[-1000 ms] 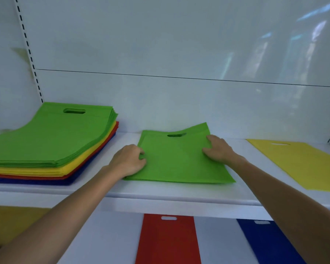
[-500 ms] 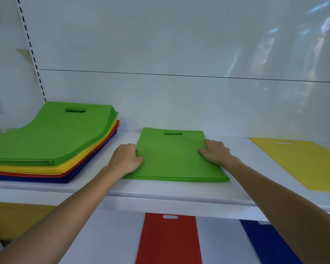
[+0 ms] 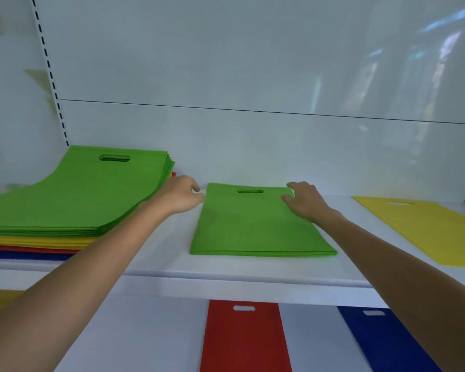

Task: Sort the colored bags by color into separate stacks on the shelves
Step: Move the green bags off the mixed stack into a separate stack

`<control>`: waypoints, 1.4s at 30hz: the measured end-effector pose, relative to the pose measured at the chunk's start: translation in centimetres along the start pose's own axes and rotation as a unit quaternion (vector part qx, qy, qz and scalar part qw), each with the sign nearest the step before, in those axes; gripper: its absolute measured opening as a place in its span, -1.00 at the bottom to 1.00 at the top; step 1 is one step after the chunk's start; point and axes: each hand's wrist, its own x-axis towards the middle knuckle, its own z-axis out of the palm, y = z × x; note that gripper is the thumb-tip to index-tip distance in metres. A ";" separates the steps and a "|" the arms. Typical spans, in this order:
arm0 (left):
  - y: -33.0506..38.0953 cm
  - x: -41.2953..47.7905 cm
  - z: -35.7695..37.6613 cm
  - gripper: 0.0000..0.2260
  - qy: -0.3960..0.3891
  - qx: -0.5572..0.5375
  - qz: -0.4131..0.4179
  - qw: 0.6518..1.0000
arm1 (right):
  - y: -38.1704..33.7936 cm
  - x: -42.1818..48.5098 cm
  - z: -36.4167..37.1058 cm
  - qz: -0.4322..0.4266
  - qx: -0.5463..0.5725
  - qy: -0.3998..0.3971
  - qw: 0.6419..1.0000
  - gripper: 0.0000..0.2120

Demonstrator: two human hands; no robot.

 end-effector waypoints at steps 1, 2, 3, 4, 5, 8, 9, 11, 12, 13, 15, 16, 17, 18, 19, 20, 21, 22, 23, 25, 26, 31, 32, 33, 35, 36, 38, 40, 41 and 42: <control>-0.5 0.0 -0.9 -0.69 0.013 -0.003 0.008 1.000 | -1.1 0.2 -0.2 -0.016 0.012 0.023 1.000 -0.58; -1.1 -0.1 -1.8 -0.72 0.027 -0.008 0.013 1.000 | -2.3 0.3 -0.3 -0.032 0.024 0.047 0.998 -0.60; -2.0 -0.2 -2.5 -0.75 0.040 -0.014 0.015 0.999 | -3.8 0.5 -0.3 -0.046 0.034 0.066 0.996 -0.61; -3.0 -0.4 -3.3 -0.79 0.051 -0.019 0.013 0.998 | -5.5 0.6 -0.2 -0.057 0.043 0.078 0.994 -0.61; -4.1 -0.7 -4.0 -0.82 0.059 -0.022 0.009 0.998 | -7.3 0.7 0.1 -0.066 0.053 0.082 0.993 -0.62; -7.5 -1.2 -6.9 -0.83 0.064 -0.059 -0.009 0.996 | -13.3 0.8 1.7 -0.082 0.072 0.079 0.991 -0.63; -8.5 -1.1 -8.1 -0.83 0.065 -0.067 -0.007 0.996 | -15.2 0.7 2.3 -0.086 0.074 0.075 0.991 -0.63; -10.5 -1.1 -10.9 -0.83 0.070 -0.059 0.001 0.996 | -19.1 0.4 3.5 -0.095 0.074 0.062 0.991 -0.62; -11.8 -1.1 -12.1 -0.82 0.073 -0.049 0.002 0.996 | -20.8 0.2 4.1 -0.100 0.072 0.054 0.991 -0.62; -13.2 -1.2 -13.1 -0.80 0.077 -0.034 0.000 0.996 | -22.4 0.1 4.7 -0.102 0.067 0.045 0.992 -0.62; -17.0 -1.6 -14.2 -0.75 0.074 0.011 -0.019 0.997 | -25.0 -0.2 5.7 -0.102 0.051 0.025 0.993 -0.62; -19.1 -1.8 -14.2 -0.71 0.063 0.037 -0.037 0.997 | -26.0 -0.3 6.1 -0.098 0.045 0.015 0.994 -0.62; -21.1 -2.0 -14.0 -0.69 0.049 0.061 -0.056 0.995 | -26.8 -0.3 6.6 -0.089 0.045 0.006 0.995 -0.61; -23.0 -2.4 -13.7 -0.71 0.036 0.077 -0.073 0.994 | -27.5 -0.3 7.0 -0.078 0.052 0.001 0.996 -0.60; -24.5 -2.7 -13.4 -0.77 0.028 0.084 -0.088 0.992 | -28.0 -0.3 7.3 -0.062 0.061 -0.003 0.996 -0.59; -25.8 -2.9 -13.3 -0.84 0.027 0.077 -0.100 0.992 | -28.5 -0.2 7.6 -0.044 0.070 -0.007 0.997 -0.59; -26.7 -2.9 -13.3 -0.85 0.029 0.060 -0.109 0.992 | -28.8 -0.2 8.0 -0.026 0.077 -0.013 0.997 -0.64; -27.3 -3.0 -13.4 -0.82 0.035 0.035 -0.117 0.992 | -29.0 -0.2 8.3 -0.008 0.080 -0.019 0.997 -0.70; -27.8 -2.9 -13.6 -0.81 0.041 0.007 -0.126 0.991 | -29.2 -0.1 8.6 0.009 0.084 -0.025 0.996 -0.72; -28.6 -2.7 -13.9 -0.76 0.058 -0.030 -0.138 0.988 | -29.2 -0.1 9.0 0.035 0.094 -0.026 0.995 -0.65; -28.7 -2.7 -14.0 -0.75 0.064 -0.043 -0.141 0.987 | -29.1 -0.1 9.0 0.042 0.101 -0.023 0.994 -0.61; -29.5 -2.2 -14.0 -0.74 0.078 -0.108 -0.142 0.981 | -28.9 0.2 8.9 0.086 0.143 -0.020 0.986 -0.68; -29.4 -2.2 -13.9 -0.72 0.078 -0.120 -0.144 0.979 | -28.8 0.3 9.0 0.091 0.155 -0.019 0.984 -0.70; -29.4 -2.1 -13.9 -0.71 0.074 -0.126 -0.151 0.978 | -28.6 0.5 9.1 0.096 0.170 -0.018 0.981 -0.67; -29.4 -1.8 -13.8 -0.70 0.072 -0.119 -0.157 0.978 | -28.3 0.5 9.2 0.108 0.205 -0.010 0.973 -0.64; -29.3 -1.7 -13.8 -0.71 0.076 -0.106 -0.152 0.980 | -28.2 0.5 9.2 0.110 0.217 -0.004 0.970 -0.64; -28.8 -1.6 -13.7 -0.74 0.104 -0.067 -0.131 0.984 | -28.0 0.6 9.1 0.113 0.228 0.005 0.967 -0.67; -28.1 -1.5 -13.6 -0.80 0.129 -0.023 -0.111 0.985 | -27.9 0.6 9.0 0.109 0.232 0.020 0.966 -0.68; -27.8 -1.4 -13.6 -0.84 0.138 -0.003 -0.100 0.985 | -27.9 0.6 9.0 0.106 0.230 0.030 0.967 -0.68; -27.4 -1.4 -13.6 -0.87 0.144 0.015 -0.090 0.985 | -27.8 0.6 9.0 0.100 0.226 0.040 0.968 -0.68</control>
